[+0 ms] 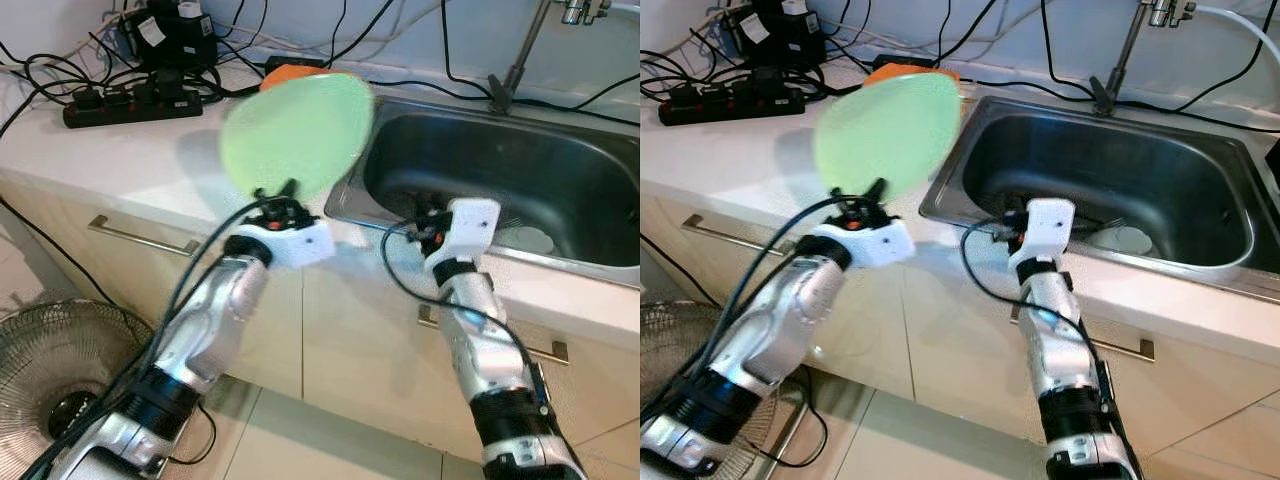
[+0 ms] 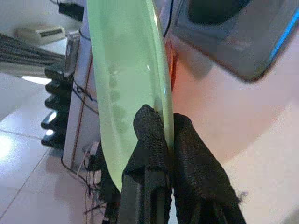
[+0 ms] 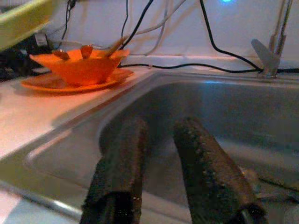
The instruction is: Kitchen organization
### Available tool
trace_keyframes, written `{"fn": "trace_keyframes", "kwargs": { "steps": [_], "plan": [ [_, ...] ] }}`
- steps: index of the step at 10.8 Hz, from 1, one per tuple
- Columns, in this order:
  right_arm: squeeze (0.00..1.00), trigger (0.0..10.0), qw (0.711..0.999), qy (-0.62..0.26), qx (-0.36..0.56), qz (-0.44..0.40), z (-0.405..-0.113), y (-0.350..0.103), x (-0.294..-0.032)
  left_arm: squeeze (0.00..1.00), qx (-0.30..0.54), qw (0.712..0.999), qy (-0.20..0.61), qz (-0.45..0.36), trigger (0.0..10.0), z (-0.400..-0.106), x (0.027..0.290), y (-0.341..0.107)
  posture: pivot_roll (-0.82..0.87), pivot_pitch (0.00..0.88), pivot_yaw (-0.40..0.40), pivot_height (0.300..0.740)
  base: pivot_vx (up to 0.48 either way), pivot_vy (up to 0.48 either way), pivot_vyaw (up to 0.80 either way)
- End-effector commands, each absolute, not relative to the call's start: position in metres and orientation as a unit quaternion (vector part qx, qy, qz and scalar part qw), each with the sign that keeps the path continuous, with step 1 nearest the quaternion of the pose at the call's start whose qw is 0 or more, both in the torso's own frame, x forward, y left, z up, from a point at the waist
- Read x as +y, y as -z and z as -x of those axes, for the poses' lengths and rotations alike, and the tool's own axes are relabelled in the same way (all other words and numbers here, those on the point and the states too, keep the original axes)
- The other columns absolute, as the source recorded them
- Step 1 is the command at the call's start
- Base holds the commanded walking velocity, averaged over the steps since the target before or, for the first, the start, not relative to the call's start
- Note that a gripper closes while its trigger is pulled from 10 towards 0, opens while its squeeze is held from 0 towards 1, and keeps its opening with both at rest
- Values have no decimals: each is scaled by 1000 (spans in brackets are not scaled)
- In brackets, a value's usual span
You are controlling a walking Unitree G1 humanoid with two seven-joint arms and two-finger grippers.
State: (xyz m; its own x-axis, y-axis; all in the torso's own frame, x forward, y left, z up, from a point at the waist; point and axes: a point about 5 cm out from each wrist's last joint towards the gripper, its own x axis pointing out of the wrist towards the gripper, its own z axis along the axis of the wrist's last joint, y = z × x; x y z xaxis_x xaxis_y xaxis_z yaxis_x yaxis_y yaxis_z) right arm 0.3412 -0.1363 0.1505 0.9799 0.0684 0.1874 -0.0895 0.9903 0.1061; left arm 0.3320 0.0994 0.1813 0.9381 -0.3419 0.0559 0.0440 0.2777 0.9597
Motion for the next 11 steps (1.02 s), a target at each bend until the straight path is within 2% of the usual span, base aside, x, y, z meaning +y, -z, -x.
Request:
{"fn": "trace_keyframes", "kwargs": {
  "steps": [1,5,6,7,11],
  "plan": [
    [1000,10000,991,-37,-102,-76,-344,-160,-141,0,-163,782,115,-590,10000,-333,92,-195,178,26,-1,740,0,0,0],
    [1000,10000,960,-73,-112,-247,-350,-200,-146,0,-164,777,135,-593,10000,-334,87,-190,170,38,3,740,0,0,0],
    [878,10000,945,-100,-108,-294,-351,-208,-144,0,-163,776,140,-593,10000,-334,85,-189,169,39,3,740,0,0,0],
    [0,10000,934,-132,-98,-317,-350,-215,-137,0,-164,776,146,-592,10000,-334,82,-188,168,41,4,740,0,0,0],
    [0,10000,916,-180,-59,-355,-345,-213,-120,0,-166,769,170,-594,10000,-332,76,-183,176,43,2,740,0,0,0]
  ]
}}
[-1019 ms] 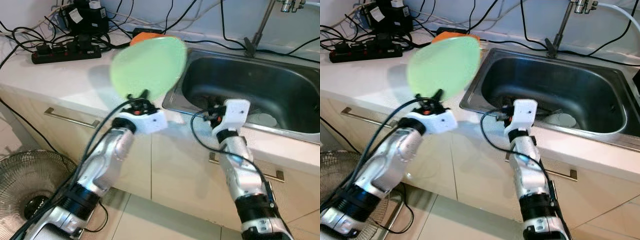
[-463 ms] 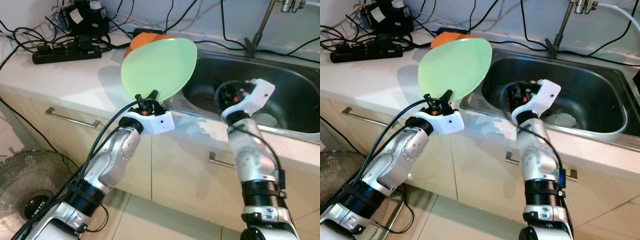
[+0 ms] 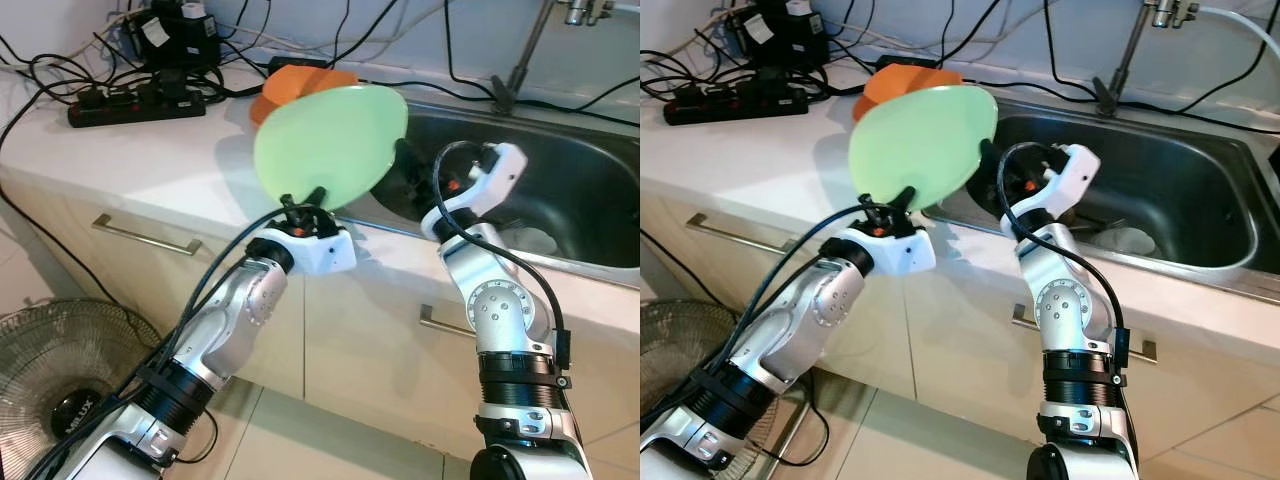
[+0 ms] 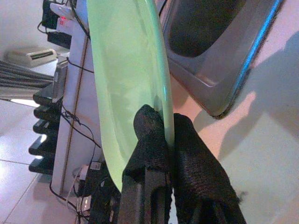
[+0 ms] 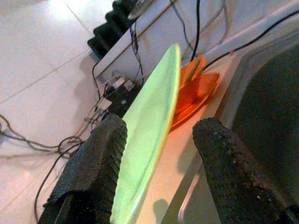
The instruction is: Kitchen organization
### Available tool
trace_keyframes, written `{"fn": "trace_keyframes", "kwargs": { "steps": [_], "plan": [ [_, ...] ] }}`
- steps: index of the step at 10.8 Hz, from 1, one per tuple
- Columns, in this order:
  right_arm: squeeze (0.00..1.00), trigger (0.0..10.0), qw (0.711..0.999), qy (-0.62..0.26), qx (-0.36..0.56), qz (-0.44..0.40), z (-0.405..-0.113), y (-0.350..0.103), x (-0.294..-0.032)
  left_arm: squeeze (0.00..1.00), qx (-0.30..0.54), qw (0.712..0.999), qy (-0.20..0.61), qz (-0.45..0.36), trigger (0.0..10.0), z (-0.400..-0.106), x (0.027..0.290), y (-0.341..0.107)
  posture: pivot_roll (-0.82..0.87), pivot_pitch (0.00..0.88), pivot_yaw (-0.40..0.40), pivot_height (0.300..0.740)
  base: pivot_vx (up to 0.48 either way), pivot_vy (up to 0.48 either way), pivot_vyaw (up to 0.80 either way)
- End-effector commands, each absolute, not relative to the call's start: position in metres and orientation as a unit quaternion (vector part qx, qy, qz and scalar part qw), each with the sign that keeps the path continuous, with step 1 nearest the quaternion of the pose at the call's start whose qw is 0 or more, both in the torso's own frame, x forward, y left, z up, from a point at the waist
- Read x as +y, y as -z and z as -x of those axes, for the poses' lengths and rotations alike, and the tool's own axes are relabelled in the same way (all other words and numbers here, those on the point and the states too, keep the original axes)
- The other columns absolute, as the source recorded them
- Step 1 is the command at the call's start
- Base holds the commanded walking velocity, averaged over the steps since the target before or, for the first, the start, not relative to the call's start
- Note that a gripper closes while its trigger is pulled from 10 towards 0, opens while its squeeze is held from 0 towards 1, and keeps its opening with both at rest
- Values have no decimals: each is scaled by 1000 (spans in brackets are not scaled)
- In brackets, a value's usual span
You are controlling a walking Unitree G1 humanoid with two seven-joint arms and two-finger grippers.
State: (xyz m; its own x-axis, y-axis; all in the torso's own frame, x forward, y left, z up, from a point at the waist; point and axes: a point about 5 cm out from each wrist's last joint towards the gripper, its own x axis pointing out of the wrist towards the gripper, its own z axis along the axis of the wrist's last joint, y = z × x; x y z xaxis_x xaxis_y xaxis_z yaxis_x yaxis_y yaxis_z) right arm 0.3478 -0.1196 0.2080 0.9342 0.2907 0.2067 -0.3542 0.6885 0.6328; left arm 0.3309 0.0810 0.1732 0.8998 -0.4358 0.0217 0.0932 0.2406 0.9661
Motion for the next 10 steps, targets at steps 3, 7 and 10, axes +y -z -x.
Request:
{"fn": "trace_keyframes", "kwargs": {
  "steps": [3,7,10],
  "plan": [
    [0,10000,915,-177,-41,-359,-345,-210,-122,0,-176,765,181,-592,10000,-330,71,-183,176,41,-1,740,0,0,0],
    [0,10000,919,-172,-27,-355,-345,-204,-121,0,-189,756,205,-592,10000,-325,66,-182,181,43,-2,740,0,0,0],
    [0,10000,919,-170,-26,-354,-346,-203,-121,0,-194,752,217,-591,10000,-323,64,-181,181,42,-3,740,0,0,0]
  ]
}}
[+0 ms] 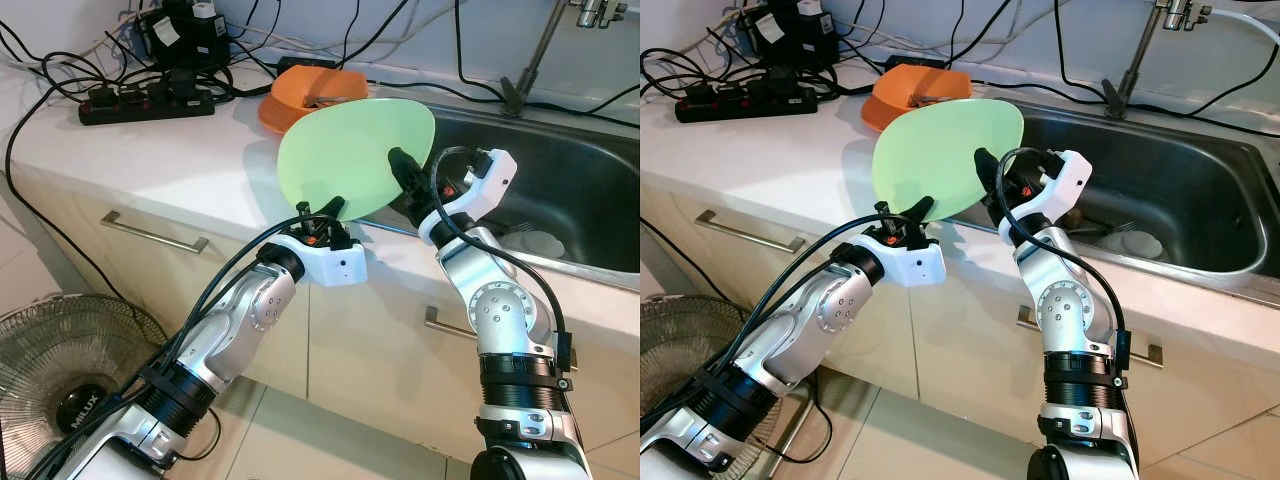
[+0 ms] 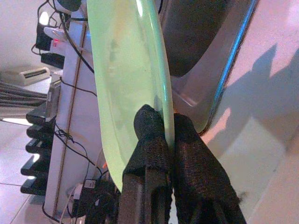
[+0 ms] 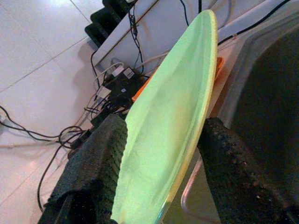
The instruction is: Kitchen organization
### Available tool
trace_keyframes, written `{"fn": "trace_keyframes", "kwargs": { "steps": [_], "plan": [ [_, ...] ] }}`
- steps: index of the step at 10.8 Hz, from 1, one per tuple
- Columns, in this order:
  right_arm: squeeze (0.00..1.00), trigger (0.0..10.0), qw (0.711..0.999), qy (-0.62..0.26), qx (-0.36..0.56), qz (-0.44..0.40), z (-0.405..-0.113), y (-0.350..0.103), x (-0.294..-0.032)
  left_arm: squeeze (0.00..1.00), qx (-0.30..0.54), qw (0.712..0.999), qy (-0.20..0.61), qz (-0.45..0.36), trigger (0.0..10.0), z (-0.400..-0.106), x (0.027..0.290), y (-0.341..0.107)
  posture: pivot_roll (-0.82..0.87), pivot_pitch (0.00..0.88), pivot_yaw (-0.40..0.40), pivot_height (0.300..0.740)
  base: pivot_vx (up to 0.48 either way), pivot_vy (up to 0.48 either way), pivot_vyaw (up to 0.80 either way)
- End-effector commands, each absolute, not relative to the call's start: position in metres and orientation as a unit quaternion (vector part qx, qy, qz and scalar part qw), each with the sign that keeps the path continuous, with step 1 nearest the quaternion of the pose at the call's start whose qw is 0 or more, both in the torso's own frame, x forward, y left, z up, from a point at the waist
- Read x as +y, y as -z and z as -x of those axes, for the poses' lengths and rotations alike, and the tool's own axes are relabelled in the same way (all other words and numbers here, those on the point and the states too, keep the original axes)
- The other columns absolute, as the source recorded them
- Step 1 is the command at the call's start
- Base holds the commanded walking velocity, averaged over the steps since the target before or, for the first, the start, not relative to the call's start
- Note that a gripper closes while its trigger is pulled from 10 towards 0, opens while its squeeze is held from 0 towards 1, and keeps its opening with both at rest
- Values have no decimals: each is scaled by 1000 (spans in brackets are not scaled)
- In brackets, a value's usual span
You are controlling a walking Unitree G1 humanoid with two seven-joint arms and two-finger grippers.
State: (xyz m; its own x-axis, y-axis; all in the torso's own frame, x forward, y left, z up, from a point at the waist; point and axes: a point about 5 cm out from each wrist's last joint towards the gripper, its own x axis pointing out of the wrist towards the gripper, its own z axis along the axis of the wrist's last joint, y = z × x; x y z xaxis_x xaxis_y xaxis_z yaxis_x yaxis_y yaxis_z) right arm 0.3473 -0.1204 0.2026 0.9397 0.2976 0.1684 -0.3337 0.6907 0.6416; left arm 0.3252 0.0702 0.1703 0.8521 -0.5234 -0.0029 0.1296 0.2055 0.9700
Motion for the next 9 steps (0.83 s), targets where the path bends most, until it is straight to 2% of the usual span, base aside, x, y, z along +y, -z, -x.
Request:
{"fn": "trace_keyframes", "kwargs": {
  "steps": [1,9],
  "plan": [
    [0,0,919,-170,-26,-355,-346,-203,-121,0,-196,752,218,-590,10000,-323,63,-181,182,41,-3,740,0,0,0],
    [0,0,916,-178,-20,-359,-346,-200,-117,0,-206,745,222,-595,10000,-322,63,-182,184,15,-3,740,0,0,0]
  ]
}}
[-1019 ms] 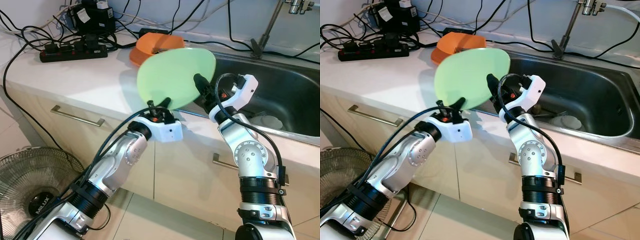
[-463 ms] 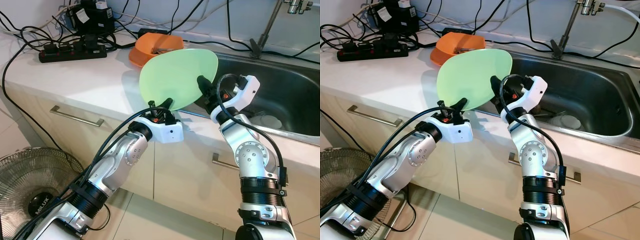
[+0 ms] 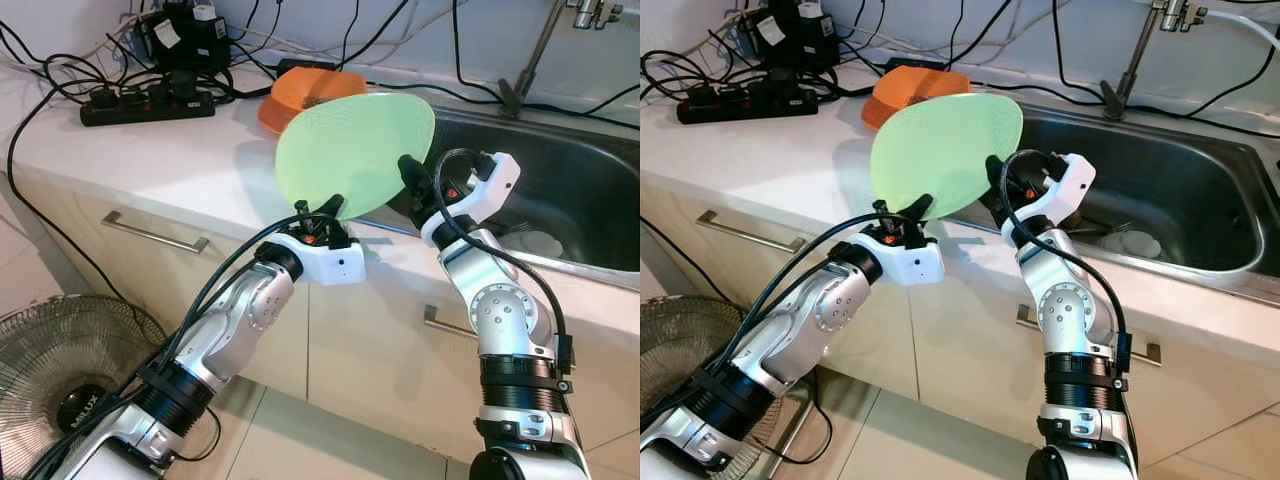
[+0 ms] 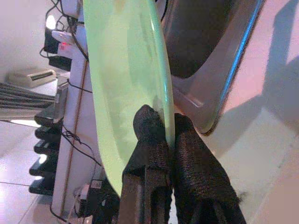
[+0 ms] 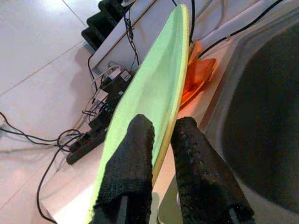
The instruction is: Kitchen organization
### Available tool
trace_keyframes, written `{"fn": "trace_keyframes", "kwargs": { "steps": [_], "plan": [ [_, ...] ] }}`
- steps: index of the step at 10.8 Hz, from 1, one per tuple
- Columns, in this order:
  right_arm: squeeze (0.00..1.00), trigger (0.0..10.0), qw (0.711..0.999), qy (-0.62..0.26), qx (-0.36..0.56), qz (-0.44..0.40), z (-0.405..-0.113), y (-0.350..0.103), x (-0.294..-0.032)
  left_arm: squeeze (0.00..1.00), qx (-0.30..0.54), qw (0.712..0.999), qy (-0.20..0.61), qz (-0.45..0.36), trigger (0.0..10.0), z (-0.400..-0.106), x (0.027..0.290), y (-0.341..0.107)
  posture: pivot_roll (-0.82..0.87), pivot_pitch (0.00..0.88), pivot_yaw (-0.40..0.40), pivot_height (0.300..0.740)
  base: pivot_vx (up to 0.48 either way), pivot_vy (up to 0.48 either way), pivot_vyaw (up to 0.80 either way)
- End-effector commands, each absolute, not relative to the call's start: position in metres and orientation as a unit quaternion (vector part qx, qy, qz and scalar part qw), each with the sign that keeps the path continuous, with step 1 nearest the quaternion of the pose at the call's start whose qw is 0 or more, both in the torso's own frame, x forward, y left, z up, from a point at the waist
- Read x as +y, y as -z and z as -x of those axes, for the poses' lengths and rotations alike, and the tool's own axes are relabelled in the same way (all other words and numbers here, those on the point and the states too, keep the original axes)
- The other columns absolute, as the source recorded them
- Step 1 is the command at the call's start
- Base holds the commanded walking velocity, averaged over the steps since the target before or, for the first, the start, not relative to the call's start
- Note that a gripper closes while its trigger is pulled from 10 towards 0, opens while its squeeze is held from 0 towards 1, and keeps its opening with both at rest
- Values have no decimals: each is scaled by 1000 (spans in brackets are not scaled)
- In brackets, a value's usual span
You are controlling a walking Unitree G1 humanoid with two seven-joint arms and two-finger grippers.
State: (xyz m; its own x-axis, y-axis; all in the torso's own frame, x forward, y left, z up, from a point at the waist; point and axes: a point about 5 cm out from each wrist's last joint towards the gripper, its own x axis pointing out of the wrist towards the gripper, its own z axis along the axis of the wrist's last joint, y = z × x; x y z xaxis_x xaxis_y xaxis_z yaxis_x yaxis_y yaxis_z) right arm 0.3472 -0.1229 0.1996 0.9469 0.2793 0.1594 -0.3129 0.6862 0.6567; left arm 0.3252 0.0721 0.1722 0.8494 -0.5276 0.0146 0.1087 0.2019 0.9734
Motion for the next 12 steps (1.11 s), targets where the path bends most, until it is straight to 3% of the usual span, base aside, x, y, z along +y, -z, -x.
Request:
{"fn": "trace_keyframes", "kwargs": {
  "steps": [1,4,5,12],
  "plan": [
    [0,0,916,-181,-18,-358,-346,-199,-116,0,-208,742,223,-597,10000,-321,62,-182,184,14,-3,740,0,0,0],
    [0,0,916,-187,-10,-354,-345,-196,-112,0,-211,740,220,-599,10000,-322,62,-183,186,19,-3,740,0,0,0],
    [0,0,916,-186,-8,-355,-344,-195,-111,1000,-211,745,218,-594,10000,-322,63,-183,187,21,-3,740,0,0,0],
    [0,0,906,-157,-29,-391,-349,-200,-120,1000,-214,754,203,-586,10000,-324,66,-187,190,33,-9,740,0,0,0]
  ]
}}
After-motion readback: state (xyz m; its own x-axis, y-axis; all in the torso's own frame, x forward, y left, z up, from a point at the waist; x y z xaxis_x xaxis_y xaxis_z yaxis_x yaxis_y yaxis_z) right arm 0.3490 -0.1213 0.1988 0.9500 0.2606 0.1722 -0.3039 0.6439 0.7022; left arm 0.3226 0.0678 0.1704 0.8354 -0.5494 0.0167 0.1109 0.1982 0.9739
